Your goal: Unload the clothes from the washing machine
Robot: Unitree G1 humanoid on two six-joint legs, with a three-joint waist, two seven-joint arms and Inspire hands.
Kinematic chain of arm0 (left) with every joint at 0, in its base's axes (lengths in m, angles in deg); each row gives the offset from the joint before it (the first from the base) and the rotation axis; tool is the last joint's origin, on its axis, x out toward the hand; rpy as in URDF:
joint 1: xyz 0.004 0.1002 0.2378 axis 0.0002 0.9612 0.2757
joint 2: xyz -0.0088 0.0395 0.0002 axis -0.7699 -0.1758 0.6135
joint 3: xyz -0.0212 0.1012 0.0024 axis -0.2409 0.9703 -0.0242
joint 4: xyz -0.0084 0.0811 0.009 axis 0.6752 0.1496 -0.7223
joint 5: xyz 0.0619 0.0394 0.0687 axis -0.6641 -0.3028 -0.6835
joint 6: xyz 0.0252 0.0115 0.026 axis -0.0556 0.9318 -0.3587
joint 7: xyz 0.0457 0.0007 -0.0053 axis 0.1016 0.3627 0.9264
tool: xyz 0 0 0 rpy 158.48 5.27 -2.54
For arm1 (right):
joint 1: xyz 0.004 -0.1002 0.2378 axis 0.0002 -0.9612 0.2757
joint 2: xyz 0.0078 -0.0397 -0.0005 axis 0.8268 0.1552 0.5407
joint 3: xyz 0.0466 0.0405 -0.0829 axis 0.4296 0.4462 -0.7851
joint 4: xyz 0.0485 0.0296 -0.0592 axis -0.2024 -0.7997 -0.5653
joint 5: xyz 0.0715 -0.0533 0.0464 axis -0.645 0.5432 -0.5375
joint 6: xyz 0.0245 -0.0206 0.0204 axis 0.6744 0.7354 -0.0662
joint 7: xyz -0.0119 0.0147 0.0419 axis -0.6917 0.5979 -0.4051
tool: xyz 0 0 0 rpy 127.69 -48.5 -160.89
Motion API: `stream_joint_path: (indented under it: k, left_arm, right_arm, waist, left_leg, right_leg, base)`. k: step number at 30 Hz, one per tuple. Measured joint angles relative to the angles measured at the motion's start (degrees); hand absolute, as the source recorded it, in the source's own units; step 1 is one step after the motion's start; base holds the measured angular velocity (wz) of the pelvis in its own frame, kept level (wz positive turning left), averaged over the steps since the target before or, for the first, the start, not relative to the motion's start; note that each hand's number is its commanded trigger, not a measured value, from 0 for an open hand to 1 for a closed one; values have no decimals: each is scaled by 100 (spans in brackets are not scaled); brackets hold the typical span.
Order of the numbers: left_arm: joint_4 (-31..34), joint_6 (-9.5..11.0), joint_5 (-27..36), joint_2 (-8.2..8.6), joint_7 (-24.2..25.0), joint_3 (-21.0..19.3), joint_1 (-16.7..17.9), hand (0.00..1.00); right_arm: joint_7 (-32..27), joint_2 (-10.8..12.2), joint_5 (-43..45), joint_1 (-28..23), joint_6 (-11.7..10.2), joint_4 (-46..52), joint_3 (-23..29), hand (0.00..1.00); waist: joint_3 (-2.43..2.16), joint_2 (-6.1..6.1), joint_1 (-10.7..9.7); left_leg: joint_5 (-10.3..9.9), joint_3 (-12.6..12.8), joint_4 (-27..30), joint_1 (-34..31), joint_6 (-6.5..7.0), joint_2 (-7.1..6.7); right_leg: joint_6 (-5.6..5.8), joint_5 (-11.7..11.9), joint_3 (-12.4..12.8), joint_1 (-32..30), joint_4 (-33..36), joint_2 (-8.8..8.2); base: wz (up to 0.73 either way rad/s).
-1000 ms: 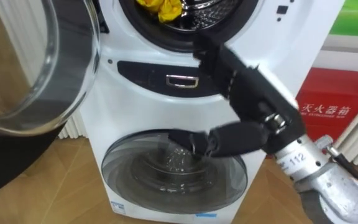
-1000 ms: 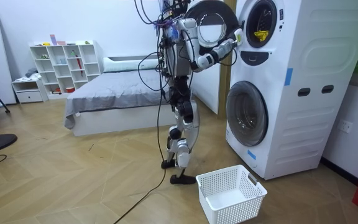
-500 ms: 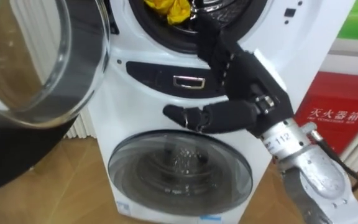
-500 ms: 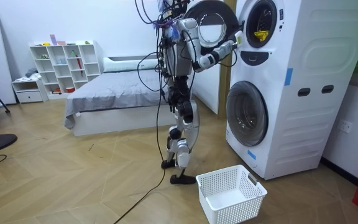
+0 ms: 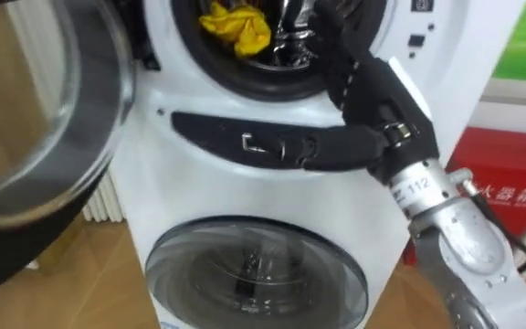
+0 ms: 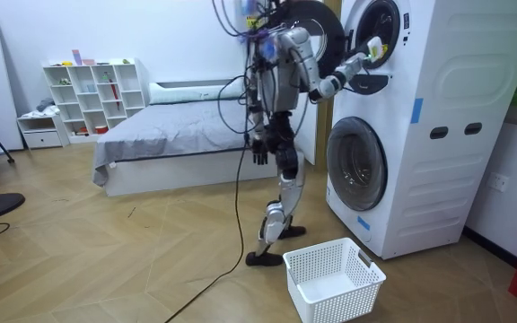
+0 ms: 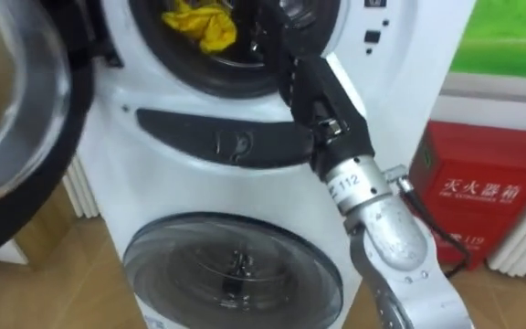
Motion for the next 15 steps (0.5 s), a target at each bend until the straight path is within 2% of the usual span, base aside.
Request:
stream_joint_path:
  k: [1,2,3,4,5,6,7,8,9,10,11,12,13,14,15]
  left_arm:
    - [7,3,12,-1,14,0,-37,0]
    - [21,0,31,-14,28,-15,-58,0]
    - [16,-19,41,-17,43,-45,-155,0]
    - [15,-27,49,-27,46,-48,-201,0]
    - [13,-44,51,-52,50,-107,-280,0]
    - [6,-69,84,-73,45,-180,-343,0]
    - [13,-83,148,-95,43,-184,-391,0]
    - [16,-109,161,-158,26,-183,-501,0]
    - [18,-134,170,-200,-24,-181,-629,0]
    - [21,-135,164,-213,-53,-176,-674,0]
    - [71,-134,141,-228,-78,-163,-714,0]
    - [169,-127,142,-243,-108,-172,-724,0]
    - [181,-117,143,-253,-119,-193,-755,0]
    - [188,-111,142,-252,-124,-211,-852,0]
    - [256,-75,144,-248,-141,-214,-868,0]
  right_arm:
    - [-25,-14,23,-2,-6,38,3,0]
    - [-28,-42,50,-42,-16,279,3,0]
    - [-39,-122,51,-103,-120,461,4,0]
    - [-40,-161,44,-150,-207,505,4,0]
    - [-4,-233,-51,-312,-328,621,-25,0]
    - [73,-323,-173,-479,-405,717,-103,0]
    - [96,-367,-188,-567,-431,780,-138,0]
    - [113,-410,-123,-758,-521,915,-161,0]
    - [137,-407,-54,-974,-693,966,-161,0]
    - [157,-395,-36,-1064,-765,973,-159,0]
    - [227,-393,32,-1167,-817,977,-153,0]
    - [356,-385,118,-1180,-816,965,-154,0]
    - [420,-381,130,-1154,-792,970,-156,0]
    - [491,-386,128,-1076,-672,961,-169,0]
    - [503,-385,139,-1053,-581,962,-186,0]
  waist:
    - [18,31,-6]
    - [-9,50,-70]
    - [-13,93,-157]
    - [-11,92,-175]
    - [1,73,-170]
    - [24,100,-147]
    - [30,95,-159]
    - [28,93,-236]
    - [19,126,-330]
    - [10,157,-376]
    - [37,315,-441]
    - [34,403,-442]
    - [46,428,-432]
    - [54,501,-444]
    - [50,521,-446]
  left_leg:
    - [-83,40,31,-10,14,-32]
    - [-220,134,-17,48,60,-123]
    - [-319,219,-36,145,133,-199]
    - [-348,301,-14,178,177,-224]
    - [-428,499,48,313,300,-275]
    - [-547,662,67,461,330,-316]
    - [-621,698,37,551,350,-338]
    - [-718,754,13,707,415,-382]
    - [-828,757,-13,882,457,-371]
    - [-881,750,-38,992,460,-355]
    - [-980,595,-94,1184,433,-273]
    - [-1069,411,-143,1287,353,-189]
    - [-1072,308,-164,1303,348,-156]
    - [-1063,79,-210,1305,328,-98]
    - [-1033,-197,-285,1328,286,-82]
  right_leg:
    - [25,-12,136,42,8,-27]
    - [231,-129,266,25,104,-130]
    - [422,-236,300,-68,370,-235]
    - [484,-269,333,-106,514,-293]
    - [554,-300,380,-171,860,-426]
    - [642,-256,407,-223,1296,-510]
    - [704,-221,397,-283,1567,-549]
    - [810,-148,382,-426,2094,-635]
    - [908,38,393,-590,2619,-678]
    - [925,184,405,-666,2837,-660]
    - [942,501,438,-852,3294,-528]
    - [775,267,543,-1100,3455,-401]
    - [723,55,568,-1261,3402,-328]
    - [619,-181,581,-1571,3093,-199]
    - [607,-186,571,-1767,2350,-114]
  base:
    - [8]
    - [7]
    - [6]
    - [-13]
    - [-42]
    - [-49]
    - [-30]
    - [0]
    - [10]
    - [0]
    - [-34]
    - [-54]
    - [-59]
    - [-33]
    - [-16]
